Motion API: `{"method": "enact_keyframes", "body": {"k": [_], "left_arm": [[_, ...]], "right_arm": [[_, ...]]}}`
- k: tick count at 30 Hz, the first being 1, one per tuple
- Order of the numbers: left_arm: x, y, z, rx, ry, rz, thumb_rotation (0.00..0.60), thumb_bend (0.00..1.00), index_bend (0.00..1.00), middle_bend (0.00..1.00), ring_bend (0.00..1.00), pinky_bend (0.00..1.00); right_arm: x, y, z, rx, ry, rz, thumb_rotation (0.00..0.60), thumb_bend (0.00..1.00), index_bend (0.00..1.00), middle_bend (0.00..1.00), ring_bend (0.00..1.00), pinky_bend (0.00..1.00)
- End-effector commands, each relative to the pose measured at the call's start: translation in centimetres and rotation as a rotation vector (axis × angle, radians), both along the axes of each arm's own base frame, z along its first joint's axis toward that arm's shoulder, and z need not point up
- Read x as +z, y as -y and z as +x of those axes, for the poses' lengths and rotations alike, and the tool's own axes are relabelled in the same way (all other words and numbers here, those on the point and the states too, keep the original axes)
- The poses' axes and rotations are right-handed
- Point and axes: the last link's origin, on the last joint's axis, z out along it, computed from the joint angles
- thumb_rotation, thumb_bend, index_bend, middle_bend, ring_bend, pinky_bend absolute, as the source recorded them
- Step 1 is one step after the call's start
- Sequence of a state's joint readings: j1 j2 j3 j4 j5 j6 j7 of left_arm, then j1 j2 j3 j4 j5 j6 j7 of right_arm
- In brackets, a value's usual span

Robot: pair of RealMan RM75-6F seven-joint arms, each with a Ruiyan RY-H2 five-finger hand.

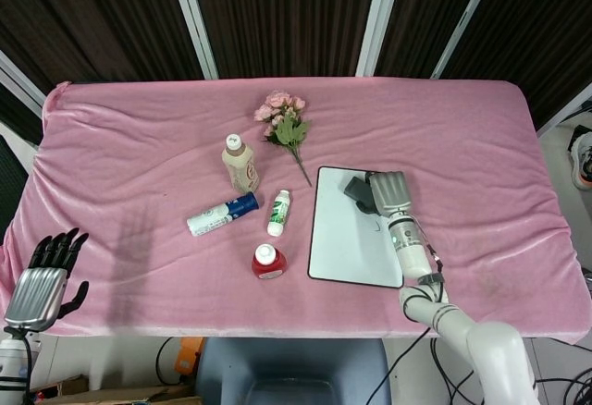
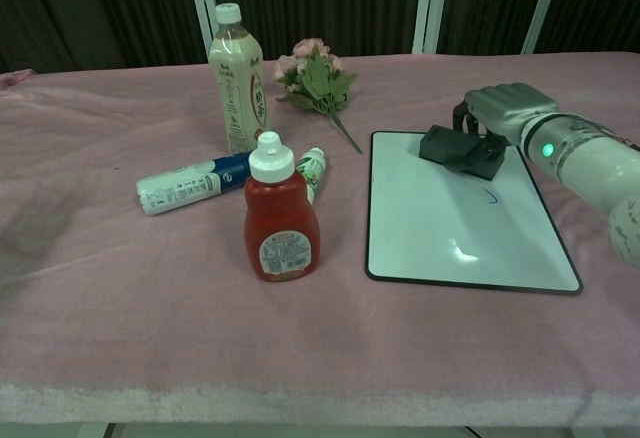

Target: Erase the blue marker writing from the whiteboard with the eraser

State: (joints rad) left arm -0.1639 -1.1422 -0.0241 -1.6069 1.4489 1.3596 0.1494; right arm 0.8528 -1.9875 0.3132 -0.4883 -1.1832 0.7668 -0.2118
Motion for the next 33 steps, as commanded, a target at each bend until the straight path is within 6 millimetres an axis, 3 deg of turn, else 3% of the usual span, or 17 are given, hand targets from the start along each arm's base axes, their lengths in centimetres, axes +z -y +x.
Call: {"method": "enact_keyframes", "body": {"k": [1, 8, 13, 18, 26, 33], "left_arm": [[0.0, -0.2, -0.1, 0.009, -0.002, 0.005, 0.600, 0.43, 0.00, 0.00, 0.00, 0.05], [-0.1, -0.4, 0.0, 0.010, -0.004, 0.003, 0.600, 0.43, 0.00, 0.00, 0.00, 0.05], [-0.2, -0.2, 0.1, -0.001, -0.005, -0.008, 0.600, 0.43, 0.00, 0.00, 0.00, 0.05], [-0.3, 0.1, 0.3, -0.012, -0.005, -0.012, 0.600, 0.43, 0.00, 0.00, 0.00, 0.05], [-0.4, 0.3, 0.4, -0.022, -0.004, -0.016, 0.600, 0.43, 0.00, 0.00, 0.00, 0.05], [-0.2, 0.5, 0.4, -0.028, 0.004, -0.014, 0.600, 0.43, 0.00, 0.00, 0.00, 0.05]], "right_arm": [[-0.4, 0.9, 0.7, -0.016, 0.001, 0.003, 0.600, 0.48, 0.93, 0.73, 0.76, 0.81], [0.6, 0.3, -1.4, -0.009, -0.031, 0.005, 0.600, 0.48, 0.93, 0.73, 0.76, 0.81], [1.6, -1.8, -4.0, 0.011, -0.043, 0.024, 0.600, 0.48, 0.93, 0.73, 0.77, 0.81], [2.2, -3.9, -5.3, 0.043, -0.034, 0.053, 0.600, 0.48, 0.93, 0.73, 0.77, 0.81], [1.8, -7.3, -5.1, 0.096, 0.008, 0.141, 0.600, 0.48, 0.93, 0.73, 0.77, 0.81], [0.0, -10.1, -3.1, 0.157, 0.040, 0.238, 0.600, 0.48, 0.93, 0.73, 0.77, 0.81]]}}
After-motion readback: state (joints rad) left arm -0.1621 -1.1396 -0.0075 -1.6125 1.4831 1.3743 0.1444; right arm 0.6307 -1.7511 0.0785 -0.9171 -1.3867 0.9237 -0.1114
